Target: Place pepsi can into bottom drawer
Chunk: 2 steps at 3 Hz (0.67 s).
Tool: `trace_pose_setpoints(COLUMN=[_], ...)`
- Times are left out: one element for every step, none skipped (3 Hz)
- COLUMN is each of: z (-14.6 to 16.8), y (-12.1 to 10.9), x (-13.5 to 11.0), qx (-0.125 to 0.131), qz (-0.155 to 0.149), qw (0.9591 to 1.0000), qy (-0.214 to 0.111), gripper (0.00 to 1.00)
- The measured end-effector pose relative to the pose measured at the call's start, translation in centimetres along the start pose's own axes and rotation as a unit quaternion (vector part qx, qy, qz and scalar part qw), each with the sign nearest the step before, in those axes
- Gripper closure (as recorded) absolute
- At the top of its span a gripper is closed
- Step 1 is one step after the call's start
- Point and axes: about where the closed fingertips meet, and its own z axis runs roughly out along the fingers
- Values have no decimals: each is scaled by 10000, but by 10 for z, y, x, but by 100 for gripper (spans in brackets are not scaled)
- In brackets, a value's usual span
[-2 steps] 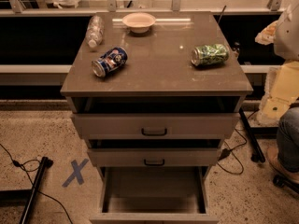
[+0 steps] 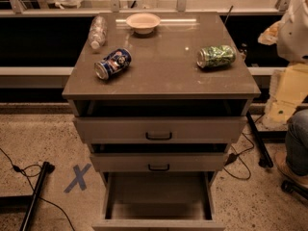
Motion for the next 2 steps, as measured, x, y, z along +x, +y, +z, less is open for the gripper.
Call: trace_pose_setpoints(z=[16, 31], y=[-17, -41], x=[-35, -81], qx=[117, 331], qz=[-926, -2081], qw=[9956, 9775], qy=[103, 108], gripper=[0, 0])
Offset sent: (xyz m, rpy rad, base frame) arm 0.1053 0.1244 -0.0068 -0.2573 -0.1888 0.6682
